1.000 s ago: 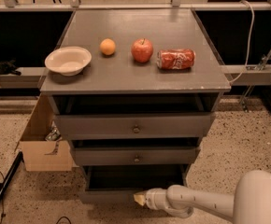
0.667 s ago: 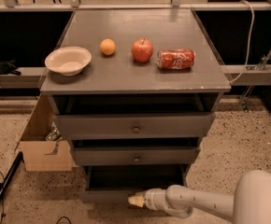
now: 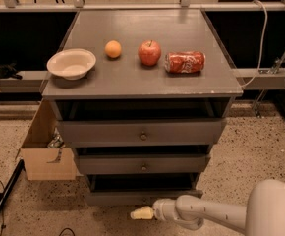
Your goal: Close bottom drawer
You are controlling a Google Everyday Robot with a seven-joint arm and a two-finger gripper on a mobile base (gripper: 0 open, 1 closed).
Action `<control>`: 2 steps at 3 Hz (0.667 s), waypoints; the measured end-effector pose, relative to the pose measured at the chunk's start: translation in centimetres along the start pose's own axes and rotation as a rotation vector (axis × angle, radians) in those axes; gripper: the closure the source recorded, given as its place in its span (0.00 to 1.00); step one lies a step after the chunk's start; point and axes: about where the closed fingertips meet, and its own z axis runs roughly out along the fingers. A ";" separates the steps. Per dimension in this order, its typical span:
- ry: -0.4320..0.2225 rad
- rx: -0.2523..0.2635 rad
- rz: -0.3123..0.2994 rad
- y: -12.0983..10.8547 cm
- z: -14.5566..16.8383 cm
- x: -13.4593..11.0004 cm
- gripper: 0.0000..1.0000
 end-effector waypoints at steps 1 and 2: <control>0.014 0.022 0.014 -1.7 0.9 -0.7 0.00; 0.014 0.022 0.014 -1.6 0.9 -0.6 0.00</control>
Offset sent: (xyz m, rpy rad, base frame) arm 0.1107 -0.0246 -0.0605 -0.1429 0.0845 -0.0672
